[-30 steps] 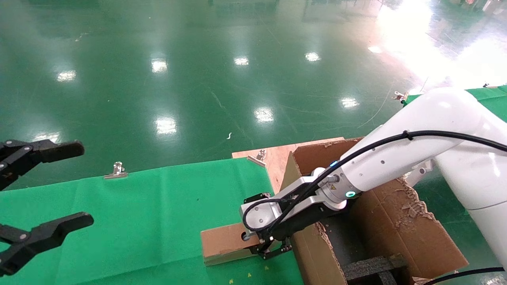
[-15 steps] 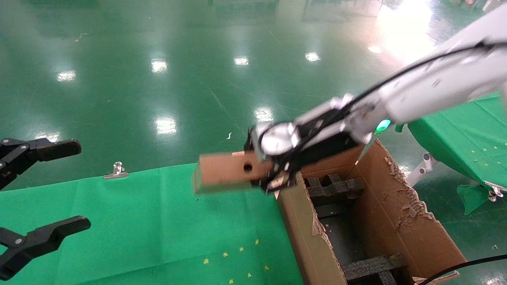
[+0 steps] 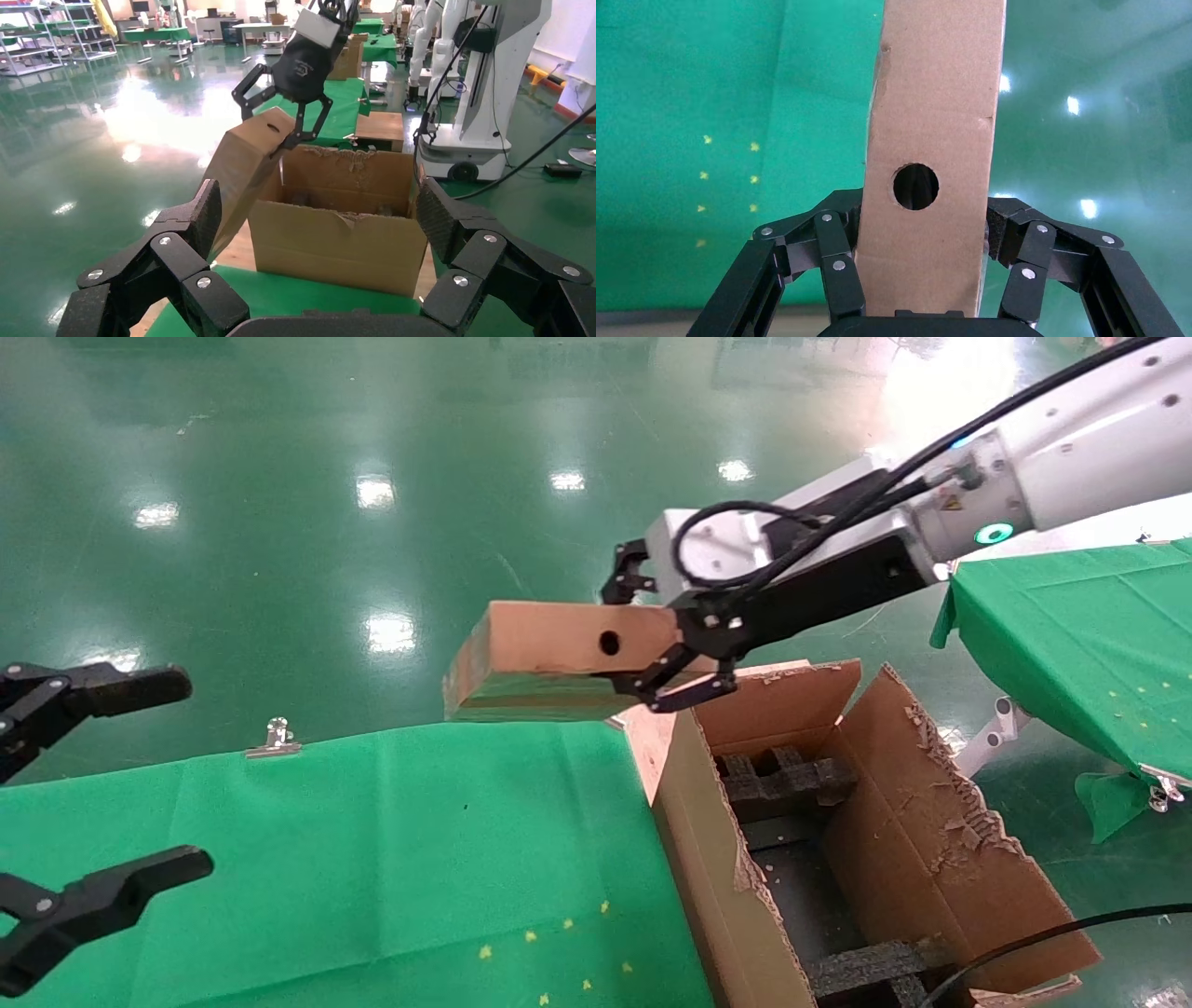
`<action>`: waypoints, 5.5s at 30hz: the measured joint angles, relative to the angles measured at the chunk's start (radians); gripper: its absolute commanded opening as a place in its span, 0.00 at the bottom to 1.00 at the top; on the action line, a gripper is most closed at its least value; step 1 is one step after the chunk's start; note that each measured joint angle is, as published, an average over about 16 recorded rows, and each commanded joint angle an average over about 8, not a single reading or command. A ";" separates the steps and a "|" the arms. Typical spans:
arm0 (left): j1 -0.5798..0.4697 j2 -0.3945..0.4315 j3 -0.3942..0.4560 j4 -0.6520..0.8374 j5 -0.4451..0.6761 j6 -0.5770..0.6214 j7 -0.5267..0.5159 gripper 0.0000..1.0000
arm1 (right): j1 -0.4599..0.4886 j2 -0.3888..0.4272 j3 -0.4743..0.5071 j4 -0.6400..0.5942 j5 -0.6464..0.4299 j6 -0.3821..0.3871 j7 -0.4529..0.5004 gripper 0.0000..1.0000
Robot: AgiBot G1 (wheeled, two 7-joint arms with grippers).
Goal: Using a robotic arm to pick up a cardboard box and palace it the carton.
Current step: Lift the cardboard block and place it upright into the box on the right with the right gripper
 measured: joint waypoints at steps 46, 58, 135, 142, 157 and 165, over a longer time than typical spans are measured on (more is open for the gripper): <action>0.000 0.000 0.000 0.000 0.000 0.000 0.000 1.00 | 0.101 0.420 -0.299 -0.275 0.083 0.096 0.177 0.00; 0.000 0.000 0.000 0.000 0.000 0.000 0.000 1.00 | -0.020 0.487 -0.317 -0.271 0.145 0.232 0.573 0.00; 0.000 0.000 0.000 0.001 -0.001 -0.001 0.000 1.00 | -0.449 0.330 -0.486 -0.160 0.159 0.765 0.907 0.00; 0.000 0.000 0.000 0.001 -0.001 -0.001 0.000 1.00 | -0.478 0.276 -0.484 -0.240 0.176 0.774 0.866 0.00; 0.000 0.000 0.000 0.001 -0.001 -0.001 0.000 1.00 | -0.527 0.185 -0.475 -0.382 0.211 0.775 0.791 0.10; 0.001 0.000 0.000 0.001 -0.001 -0.001 0.000 1.00 | -0.540 0.161 -0.472 -0.419 0.222 0.772 0.772 1.00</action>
